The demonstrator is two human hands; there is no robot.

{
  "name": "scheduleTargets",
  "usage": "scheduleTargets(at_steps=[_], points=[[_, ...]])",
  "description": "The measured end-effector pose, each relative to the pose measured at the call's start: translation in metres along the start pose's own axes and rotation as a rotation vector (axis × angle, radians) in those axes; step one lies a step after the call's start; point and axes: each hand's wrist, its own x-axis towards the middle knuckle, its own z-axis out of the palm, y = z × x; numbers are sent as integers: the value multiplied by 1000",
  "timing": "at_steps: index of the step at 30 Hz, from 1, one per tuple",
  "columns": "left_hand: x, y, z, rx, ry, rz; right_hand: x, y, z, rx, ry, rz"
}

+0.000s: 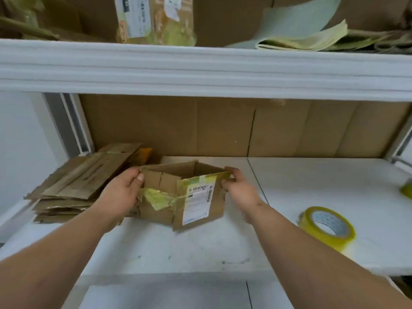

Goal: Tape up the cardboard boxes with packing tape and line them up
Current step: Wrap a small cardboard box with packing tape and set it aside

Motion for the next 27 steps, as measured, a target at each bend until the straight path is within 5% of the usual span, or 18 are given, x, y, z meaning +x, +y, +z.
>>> scheduleTargets(at_steps=[10, 14, 17, 21, 27], points=[[-36, 4, 53, -177, -103, -131, -53, 42, -29, 36, 21, -63], [-42, 0, 59, -58, 7, -97, -71, 50, -24, 69, 55, -98], [-47, 0, 59, -180, 67, -126, -80, 46, -22, 50, 48, -111], [-51, 3, 53, -343, -108, -164, -91, 43, -22, -16, 16, -132], [-70, 11, 47, -86, -467, -93, -105, 46, -27, -32, -9, -122]])
